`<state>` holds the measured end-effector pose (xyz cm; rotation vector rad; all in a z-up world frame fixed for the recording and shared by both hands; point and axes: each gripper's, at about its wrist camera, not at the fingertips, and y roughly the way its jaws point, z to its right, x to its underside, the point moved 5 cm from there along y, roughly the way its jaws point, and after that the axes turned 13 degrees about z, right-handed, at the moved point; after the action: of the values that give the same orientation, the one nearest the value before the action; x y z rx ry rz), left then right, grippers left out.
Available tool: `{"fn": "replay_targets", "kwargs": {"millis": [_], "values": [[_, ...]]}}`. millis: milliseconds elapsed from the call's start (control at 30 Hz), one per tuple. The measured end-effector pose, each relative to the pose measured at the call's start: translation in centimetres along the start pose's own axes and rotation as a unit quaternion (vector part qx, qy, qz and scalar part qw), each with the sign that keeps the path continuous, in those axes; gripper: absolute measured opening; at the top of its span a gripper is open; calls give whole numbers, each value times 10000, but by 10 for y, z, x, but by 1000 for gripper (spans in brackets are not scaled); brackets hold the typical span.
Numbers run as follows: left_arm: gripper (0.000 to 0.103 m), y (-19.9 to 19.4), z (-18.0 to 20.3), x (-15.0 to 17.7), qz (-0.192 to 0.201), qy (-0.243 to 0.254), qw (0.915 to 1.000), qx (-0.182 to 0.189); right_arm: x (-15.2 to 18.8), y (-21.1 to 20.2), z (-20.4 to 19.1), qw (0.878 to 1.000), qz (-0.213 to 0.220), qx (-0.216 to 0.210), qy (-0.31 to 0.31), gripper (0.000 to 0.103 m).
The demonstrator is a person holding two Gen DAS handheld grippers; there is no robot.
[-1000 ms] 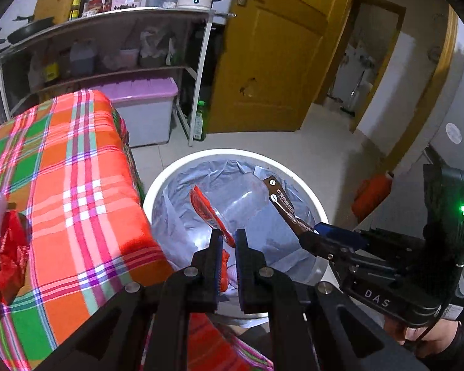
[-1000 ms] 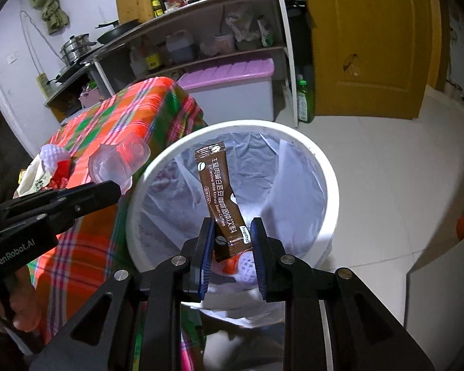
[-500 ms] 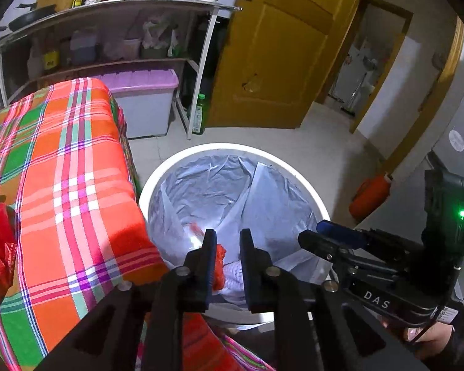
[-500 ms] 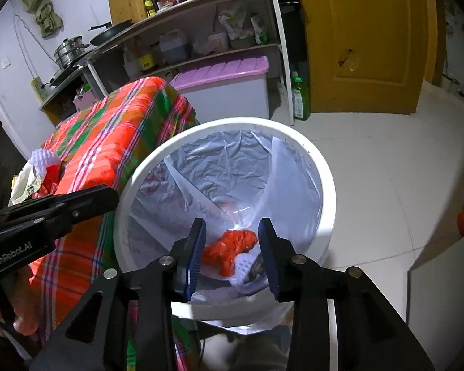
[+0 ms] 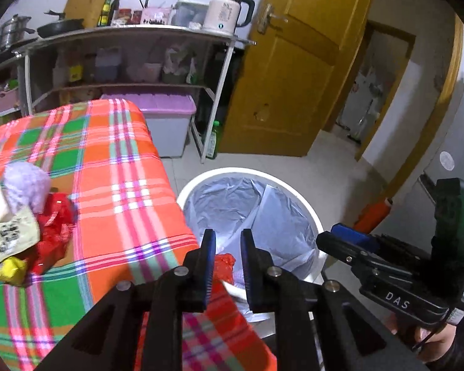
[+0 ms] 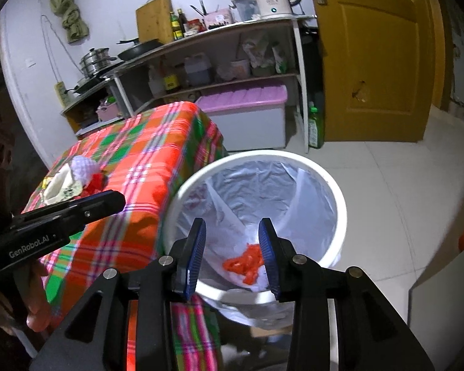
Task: Collect trash
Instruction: 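Move both open tools back over the remaining trash on the table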
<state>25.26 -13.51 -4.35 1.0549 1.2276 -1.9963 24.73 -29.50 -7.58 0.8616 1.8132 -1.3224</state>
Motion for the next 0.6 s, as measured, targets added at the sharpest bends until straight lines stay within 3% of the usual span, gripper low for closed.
{"fn": "replay_targets", "kwargs": {"millis": [367,467,600], "values": [[16,-64,-26,3,446,92,9984,-325,-7,-22,-53,9981,295,-466,-278,45],[16,-77,-32,6,535,156,9974,-455,-7,-23,-70,9964,319,-716,-326,55],[16,-96,-47,13,614,153,9959,-638,-3,-23,-94,9939,316,-942,-483,55]]}}
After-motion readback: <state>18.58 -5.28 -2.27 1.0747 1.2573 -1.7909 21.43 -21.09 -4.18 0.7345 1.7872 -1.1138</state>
